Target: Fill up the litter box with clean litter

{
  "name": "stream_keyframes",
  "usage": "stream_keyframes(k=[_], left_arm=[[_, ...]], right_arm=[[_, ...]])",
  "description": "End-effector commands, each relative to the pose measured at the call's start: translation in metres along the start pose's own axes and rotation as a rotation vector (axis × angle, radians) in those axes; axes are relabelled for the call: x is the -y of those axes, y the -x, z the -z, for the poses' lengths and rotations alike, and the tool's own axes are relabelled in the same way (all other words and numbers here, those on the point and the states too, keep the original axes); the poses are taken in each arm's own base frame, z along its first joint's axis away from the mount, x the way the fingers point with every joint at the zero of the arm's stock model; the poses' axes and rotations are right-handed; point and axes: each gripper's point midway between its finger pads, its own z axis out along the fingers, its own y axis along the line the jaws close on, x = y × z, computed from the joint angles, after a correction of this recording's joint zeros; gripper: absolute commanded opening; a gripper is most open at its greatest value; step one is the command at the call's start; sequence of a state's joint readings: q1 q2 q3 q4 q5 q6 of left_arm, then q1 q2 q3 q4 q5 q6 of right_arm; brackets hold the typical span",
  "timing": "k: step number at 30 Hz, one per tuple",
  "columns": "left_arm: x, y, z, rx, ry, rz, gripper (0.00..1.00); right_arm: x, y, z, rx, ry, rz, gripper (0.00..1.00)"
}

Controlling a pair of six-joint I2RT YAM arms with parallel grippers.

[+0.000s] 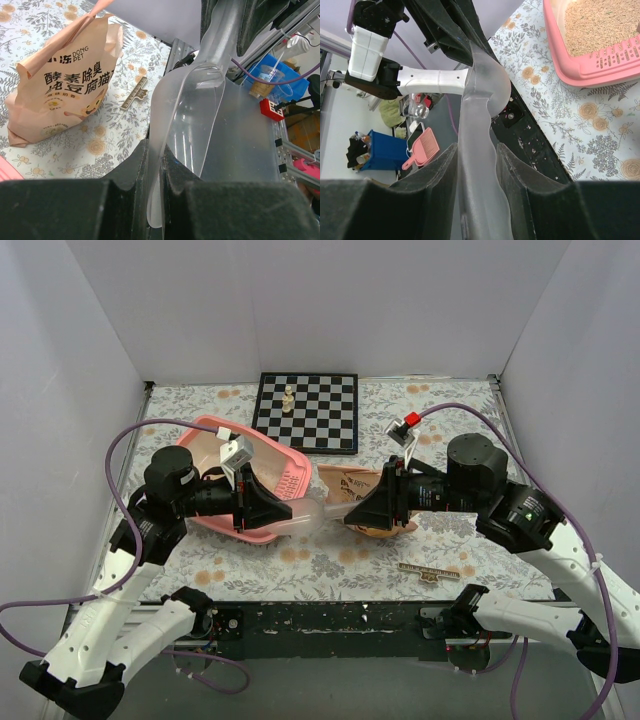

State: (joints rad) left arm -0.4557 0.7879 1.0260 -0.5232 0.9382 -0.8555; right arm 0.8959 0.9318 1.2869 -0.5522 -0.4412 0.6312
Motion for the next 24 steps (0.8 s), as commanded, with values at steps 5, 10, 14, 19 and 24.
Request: stream_keyframes(k=[5, 10, 14, 19, 24], left_arm=[[-0.004, -0.001, 0.001, -0.009, 0.035, 0.004, 0.00], [-0.003, 0.000, 0.001, -0.009, 0.030, 0.004, 0.00], [-0.003, -0.001, 0.001, -0.011, 0.030, 0.008, 0.00], [-0.005, 0.004, 0.000, -0.008, 0.037, 0.006, 0.21], [-0.008, 0.017, -0.003, 0.006, 0.047, -0.028, 0.38]], right_arm=[[-0.025, 0.027, 0.015, 0.116, 0.058, 0.061, 0.30], [-0.021, 0.028, 0.016, 0.123, 0.036, 0.059, 0.01], [-0.013, 0.028, 0.016, 0.136, -0.003, 0.057, 0.01], [-0.008, 0.030, 0.024, 0.174, -0.046, 0.072, 0.01], [-0.001, 0.039, 0.044, 0.239, -0.140, 0.085, 0.01]])
